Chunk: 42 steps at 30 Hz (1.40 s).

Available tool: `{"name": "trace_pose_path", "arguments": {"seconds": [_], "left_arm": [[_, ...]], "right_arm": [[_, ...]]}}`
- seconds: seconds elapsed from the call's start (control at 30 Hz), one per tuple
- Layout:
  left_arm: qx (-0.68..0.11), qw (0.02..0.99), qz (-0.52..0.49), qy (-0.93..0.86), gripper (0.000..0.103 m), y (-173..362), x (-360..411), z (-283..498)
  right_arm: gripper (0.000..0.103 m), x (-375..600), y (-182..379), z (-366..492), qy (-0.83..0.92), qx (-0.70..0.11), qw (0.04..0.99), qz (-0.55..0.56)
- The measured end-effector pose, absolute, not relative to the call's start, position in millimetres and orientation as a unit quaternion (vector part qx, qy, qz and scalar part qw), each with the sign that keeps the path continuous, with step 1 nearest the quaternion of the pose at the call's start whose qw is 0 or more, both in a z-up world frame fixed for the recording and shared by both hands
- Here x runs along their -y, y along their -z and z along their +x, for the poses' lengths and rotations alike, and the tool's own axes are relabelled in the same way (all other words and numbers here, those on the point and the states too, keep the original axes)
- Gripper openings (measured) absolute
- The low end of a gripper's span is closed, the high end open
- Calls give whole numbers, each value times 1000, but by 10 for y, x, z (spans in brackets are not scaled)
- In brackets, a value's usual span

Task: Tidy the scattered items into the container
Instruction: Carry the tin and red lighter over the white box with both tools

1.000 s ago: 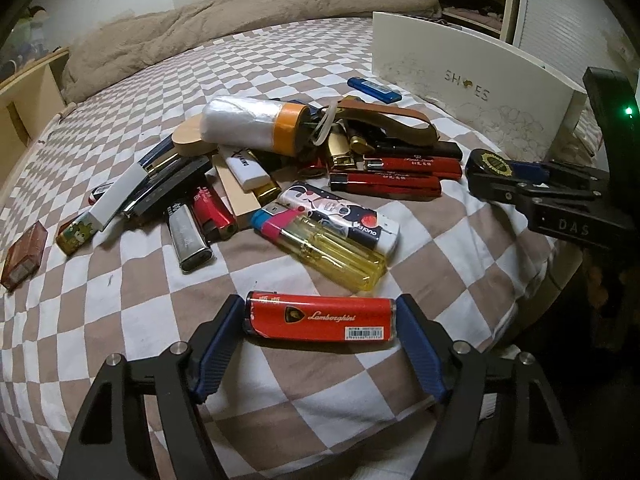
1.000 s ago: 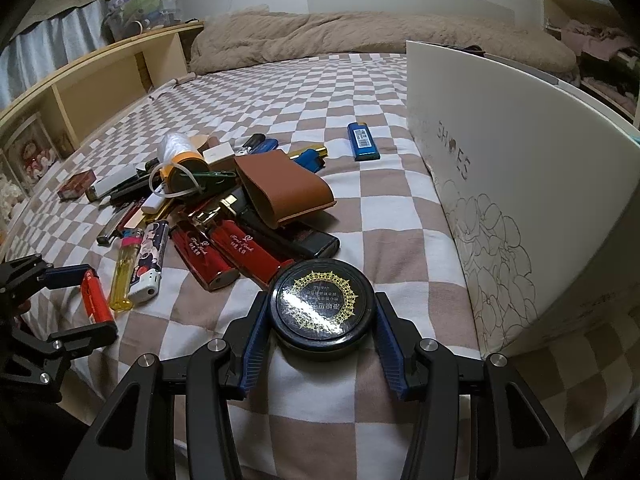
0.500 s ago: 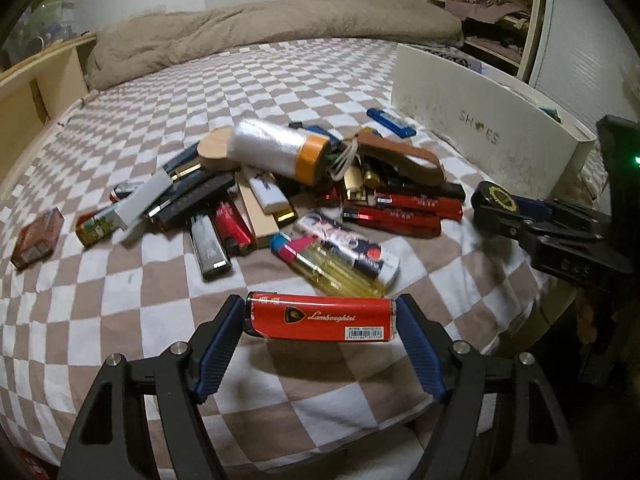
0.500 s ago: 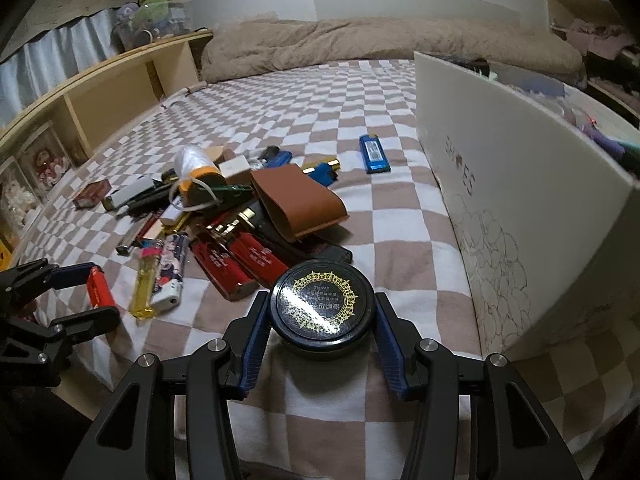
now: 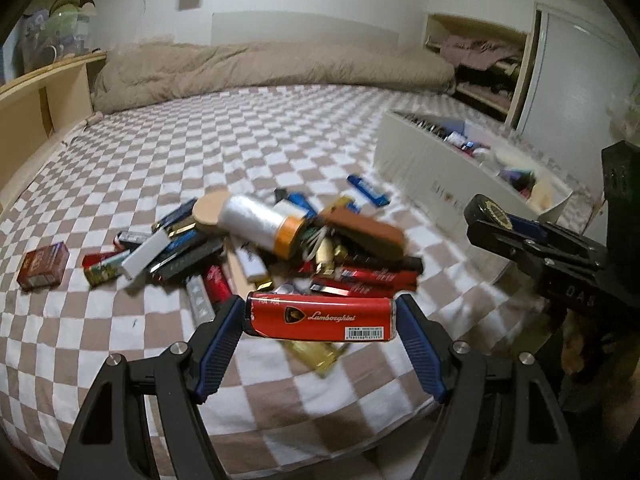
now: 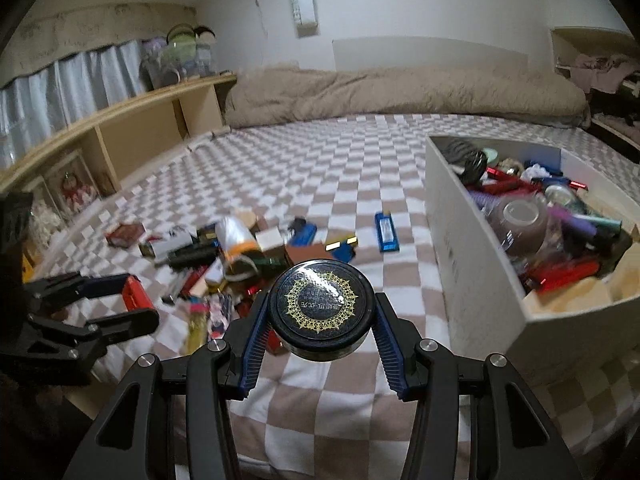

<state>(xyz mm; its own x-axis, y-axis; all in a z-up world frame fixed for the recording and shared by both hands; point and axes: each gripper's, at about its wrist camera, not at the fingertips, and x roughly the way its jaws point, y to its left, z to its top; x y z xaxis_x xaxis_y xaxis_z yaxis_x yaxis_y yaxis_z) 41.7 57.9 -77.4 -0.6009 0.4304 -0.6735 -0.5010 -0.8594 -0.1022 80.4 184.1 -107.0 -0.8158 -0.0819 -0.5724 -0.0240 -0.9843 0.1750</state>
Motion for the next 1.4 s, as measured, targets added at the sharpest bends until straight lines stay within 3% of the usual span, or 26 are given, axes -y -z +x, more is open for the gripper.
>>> {"name": "trace_pose_path", "arguments": {"seconds": [0.27, 0.67, 1.03, 1.4], "left_arm": [[-20, 285, -332, -899, 76, 454, -841, 366], [-20, 338, -292, -894, 76, 188, -1467, 366], [-11, 378, -294, -878, 76, 155, -2005, 257], [2, 410, -317, -855, 76, 257, -2469, 199]], "right_arm": [[51, -2183, 754, 924, 957, 107, 0, 268], [51, -3017, 372, 1013, 966, 70, -74, 236], [51, -3686, 131, 790, 956, 92, -94, 262], [51, -4208, 251, 170, 929, 145, -94, 327]]}}
